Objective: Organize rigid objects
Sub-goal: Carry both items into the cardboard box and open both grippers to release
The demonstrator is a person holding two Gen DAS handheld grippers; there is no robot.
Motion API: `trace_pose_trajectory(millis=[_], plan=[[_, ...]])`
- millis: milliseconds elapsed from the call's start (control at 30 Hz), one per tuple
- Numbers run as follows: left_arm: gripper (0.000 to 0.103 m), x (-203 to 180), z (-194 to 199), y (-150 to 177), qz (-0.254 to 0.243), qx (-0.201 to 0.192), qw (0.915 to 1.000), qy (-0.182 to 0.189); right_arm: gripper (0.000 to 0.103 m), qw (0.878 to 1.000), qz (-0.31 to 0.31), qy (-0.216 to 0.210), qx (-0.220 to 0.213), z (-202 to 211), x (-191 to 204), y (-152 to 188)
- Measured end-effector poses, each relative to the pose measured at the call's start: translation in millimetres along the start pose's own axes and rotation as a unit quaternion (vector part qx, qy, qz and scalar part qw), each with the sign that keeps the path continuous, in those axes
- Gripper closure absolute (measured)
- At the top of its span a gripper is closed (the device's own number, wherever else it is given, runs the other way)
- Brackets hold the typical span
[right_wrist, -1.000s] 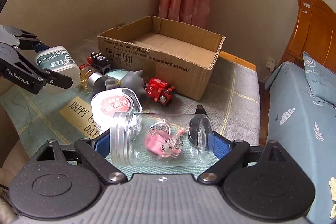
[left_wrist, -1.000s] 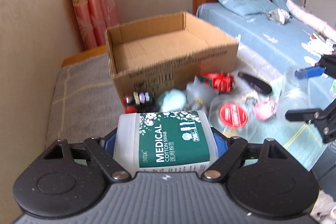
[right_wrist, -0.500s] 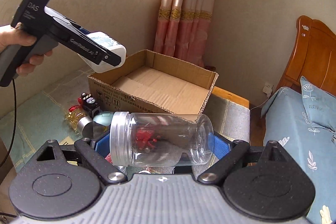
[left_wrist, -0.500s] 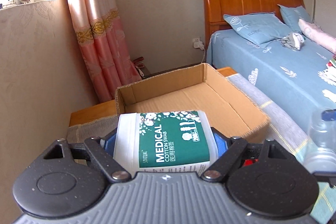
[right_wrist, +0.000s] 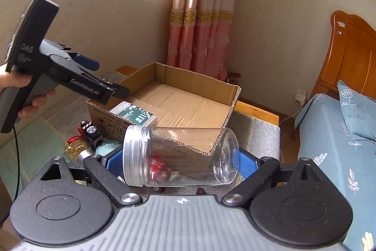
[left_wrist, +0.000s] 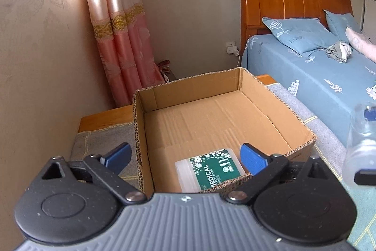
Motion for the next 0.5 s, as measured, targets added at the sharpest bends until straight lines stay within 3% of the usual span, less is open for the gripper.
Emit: trace_pose_trajectory(millis=[267,500], plan=[[0.001,11,38,33,0.035,-0.02,0.9989,-0.024,0.008,1.0,-0.009,-0.012,0.014,-31,-6,-35],[0.001,31,63,61,0.08,-0.035,0.9913,-0.098,0.008,0.999,0.001,-0.013,0.043,-79,-10,-72]])
Point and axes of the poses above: each gripper's, at about its wrist camera, not at the fingertips, and z roughly against the way its jaws point, x to its left, y to its underside, the point moved 2 cm from there along -z, roughly the way its jaws point, and after that the axes turned 1 degree about -y, right-handed, at the moved point
